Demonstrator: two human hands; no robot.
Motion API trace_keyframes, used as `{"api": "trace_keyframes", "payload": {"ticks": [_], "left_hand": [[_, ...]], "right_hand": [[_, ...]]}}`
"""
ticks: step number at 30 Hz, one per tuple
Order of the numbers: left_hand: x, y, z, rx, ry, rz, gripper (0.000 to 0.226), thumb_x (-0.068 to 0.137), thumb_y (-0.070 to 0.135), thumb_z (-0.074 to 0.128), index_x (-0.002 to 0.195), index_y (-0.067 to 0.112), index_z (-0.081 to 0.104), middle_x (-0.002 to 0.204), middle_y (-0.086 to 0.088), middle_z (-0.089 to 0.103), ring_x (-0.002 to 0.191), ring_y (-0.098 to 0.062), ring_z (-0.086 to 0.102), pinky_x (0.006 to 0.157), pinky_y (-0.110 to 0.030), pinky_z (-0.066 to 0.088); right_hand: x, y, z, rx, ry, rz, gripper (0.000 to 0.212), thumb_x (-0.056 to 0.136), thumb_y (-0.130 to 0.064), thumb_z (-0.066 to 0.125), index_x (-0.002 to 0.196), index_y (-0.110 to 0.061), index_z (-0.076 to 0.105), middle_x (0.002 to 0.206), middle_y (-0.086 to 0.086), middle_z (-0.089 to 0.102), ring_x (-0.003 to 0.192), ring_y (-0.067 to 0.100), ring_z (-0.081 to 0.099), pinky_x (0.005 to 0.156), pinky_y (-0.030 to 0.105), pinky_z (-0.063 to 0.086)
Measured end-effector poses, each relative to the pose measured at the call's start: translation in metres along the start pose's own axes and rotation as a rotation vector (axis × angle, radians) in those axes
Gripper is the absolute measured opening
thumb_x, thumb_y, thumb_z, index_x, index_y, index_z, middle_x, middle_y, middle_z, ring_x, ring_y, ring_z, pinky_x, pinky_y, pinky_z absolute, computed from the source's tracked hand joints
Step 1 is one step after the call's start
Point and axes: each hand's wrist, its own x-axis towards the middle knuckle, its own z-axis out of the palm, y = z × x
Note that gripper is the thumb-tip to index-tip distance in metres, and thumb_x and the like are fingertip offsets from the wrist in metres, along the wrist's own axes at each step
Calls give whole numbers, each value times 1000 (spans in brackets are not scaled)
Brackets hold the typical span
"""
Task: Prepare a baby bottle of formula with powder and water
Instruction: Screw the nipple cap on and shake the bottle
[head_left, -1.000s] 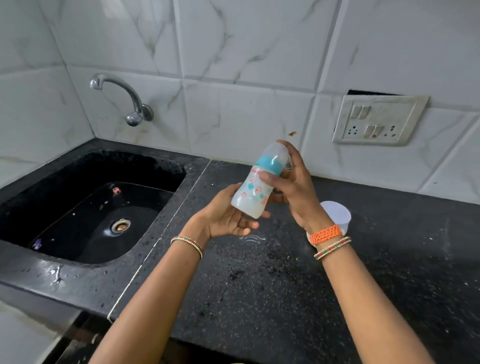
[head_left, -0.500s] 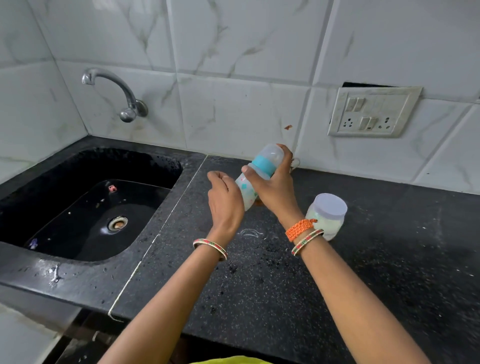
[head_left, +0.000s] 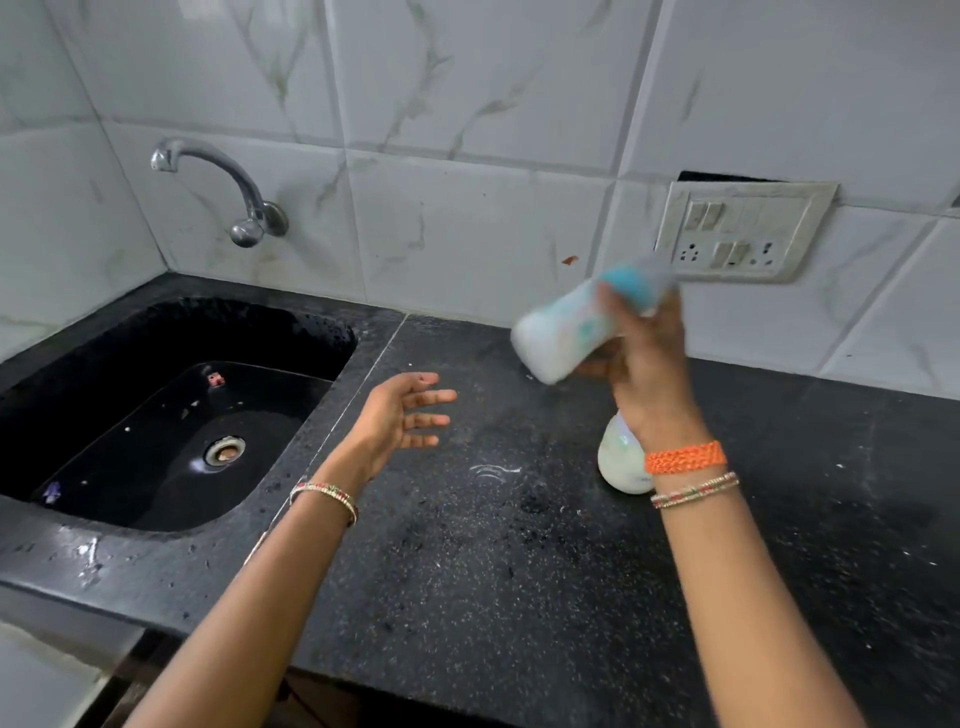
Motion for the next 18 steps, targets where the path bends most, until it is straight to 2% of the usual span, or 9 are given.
{"api": "trace_keyframes", "payload": {"ticks": [1, 3, 6, 7, 10, 12, 14, 15, 18], "left_hand": [[-1, -1, 0, -11, -28, 2, 32, 95, 24, 37, 120, 13, 53, 107, -5, 70, 71, -17, 65, 61, -30, 53], [-1, -6, 4, -12, -72, -24, 28, 95, 24, 37, 114, 15, 56, 105, -5, 70, 69, -17, 65, 60, -29, 53], [4, -10, 13, 22, -95, -28, 27, 94, 21, 39, 113, 14, 56, 99, -3, 70, 69, -17, 64, 60, -30, 52], [7, -8, 15, 10, -89, -20, 27, 93, 21, 39, 113, 14, 56, 98, -3, 70, 69, -17, 64, 60, -30, 53], [11, -3, 18, -44, -95, 12, 25, 93, 21, 40, 109, 15, 58, 98, -3, 70, 67, -16, 64, 58, -29, 53], [10, 3, 22, -64, -117, 0, 24, 93, 22, 40, 107, 15, 58, 93, -1, 70, 67, -16, 64, 57, -29, 54], [13, 11, 22, -47, -131, 9, 26, 94, 22, 39, 109, 13, 58, 90, -1, 69, 67, -15, 65, 57, -29, 54], [14, 15, 20, -56, -124, 25, 27, 94, 22, 39, 110, 12, 57, 91, -2, 69, 67, -15, 65, 57, -29, 54], [14, 21, 14, -131, -67, 68, 27, 94, 23, 36, 107, 14, 58, 97, -2, 69, 69, -16, 64, 58, -29, 53]], "right_hand": [[-2, -5, 0, 223, 152, -68, 55, 83, -23, 70, 126, -21, 37, 113, 6, 60, 96, 26, 67, 58, 45, 57], [-1, -6, -3, 303, 273, -217, 61, 84, -22, 70, 130, -19, 31, 118, 7, 57, 101, 29, 66, 61, 45, 58], [-7, 4, 1, -168, -113, -91, 67, 61, -30, 81, 118, -25, 47, 107, 7, 62, 90, 22, 66, 58, 40, 56], [-8, 4, 3, -214, -147, -67, 70, 59, -30, 81, 121, -25, 48, 108, 8, 61, 91, 22, 66, 58, 40, 57], [1, 12, 4, 67, 208, -223, 77, 72, -24, 77, 134, -20, 32, 121, 11, 55, 103, 28, 63, 65, 47, 58], [-4, 23, 7, -99, 195, -276, 83, 69, -27, 79, 135, -18, 30, 130, 17, 49, 107, 26, 60, 80, 48, 56], [-18, 46, 10, -406, -31, -236, 83, 67, -25, 81, 135, -14, 36, 126, 10, 52, 102, 13, 59, 85, 39, 55], [-25, 51, 11, -436, -31, -284, 82, 69, -17, 82, 136, -12, 36, 123, 1, 53, 100, 5, 59, 85, 32, 54], [-23, 47, 17, -248, 297, -569, 83, 75, 8, 73, 139, 1, 21, 125, -11, 40, 105, -13, 53, 87, 13, 47]]}}
